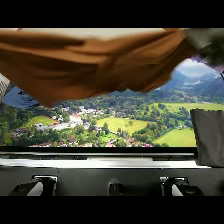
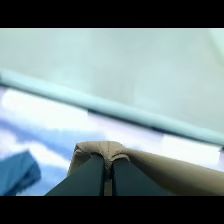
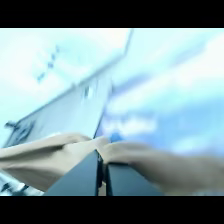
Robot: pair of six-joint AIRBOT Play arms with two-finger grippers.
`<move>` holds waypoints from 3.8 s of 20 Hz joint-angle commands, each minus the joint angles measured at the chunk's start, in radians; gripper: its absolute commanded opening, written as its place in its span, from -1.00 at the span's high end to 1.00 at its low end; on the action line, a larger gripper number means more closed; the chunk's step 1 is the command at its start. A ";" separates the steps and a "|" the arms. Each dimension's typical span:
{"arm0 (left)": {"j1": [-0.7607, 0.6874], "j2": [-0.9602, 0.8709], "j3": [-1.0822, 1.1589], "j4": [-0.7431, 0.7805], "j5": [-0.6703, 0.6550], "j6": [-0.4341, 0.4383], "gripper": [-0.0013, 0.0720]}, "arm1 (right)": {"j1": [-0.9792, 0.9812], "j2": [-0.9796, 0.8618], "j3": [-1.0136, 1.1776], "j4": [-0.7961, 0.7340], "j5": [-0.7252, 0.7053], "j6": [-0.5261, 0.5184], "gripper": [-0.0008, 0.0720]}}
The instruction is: Fold the clothes and pants, and hang the long-sleeved shirts on hangers.
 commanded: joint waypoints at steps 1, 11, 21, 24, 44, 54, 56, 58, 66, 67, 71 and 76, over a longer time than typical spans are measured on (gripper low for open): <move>0.007 0.180 0.047 0.046 0.000 -0.019 0.92 | -0.055 0.089 0.226 -0.158 0.071 0.057 0.89; 0.005 0.110 -0.076 0.062 -0.002 -0.076 0.92 | -0.054 -0.059 0.268 -0.227 0.093 0.148 0.89; -0.043 -0.547 -0.301 0.050 0.038 -0.071 0.92 | 0.171 -0.769 0.267 -0.611 0.164 0.303 0.89; -0.072 -0.673 -0.300 0.050 0.092 -0.071 0.92 | 0.176 -0.908 0.267 -0.610 0.083 0.394 0.89; 0.167 -0.530 -0.219 0.035 -0.411 0.012 -0.71 | -0.208 -0.846 0.210 -0.418 0.636 -0.176 -0.12; 0.187 -0.512 -0.282 0.040 -0.441 0.035 -0.71 | -0.235 -0.847 -0.208 -0.368 0.465 -0.336 -0.14; 0.187 -0.512 -0.283 0.040 -0.437 0.035 -0.71 | -0.235 -0.851 -0.230 -0.330 0.431 -0.354 -0.14; 0.187 -0.512 -0.283 0.039 -0.434 0.034 -0.71 | -0.235 -0.852 -0.249 -0.317 0.406 -0.362 -0.16; 0.184 -0.512 -0.283 0.039 -0.435 0.034 -0.71 | -0.182 -0.859 -0.325 -0.252 0.353 -0.391 -0.16; 0.184 -0.512 -0.283 0.039 -0.436 0.034 -0.71 | -0.165 -0.859 -0.325 -0.253 0.341 -0.391 -0.15; 0.188 -0.511 -0.283 0.039 -0.458 0.030 -0.71 | -0.106 -0.859 -0.325 -0.310 0.325 -0.367 0.29; 0.281 -0.400 -0.511 0.017 -0.404 0.036 -0.71 | -0.105 -0.858 -0.325 -0.303 0.354 -0.368 0.89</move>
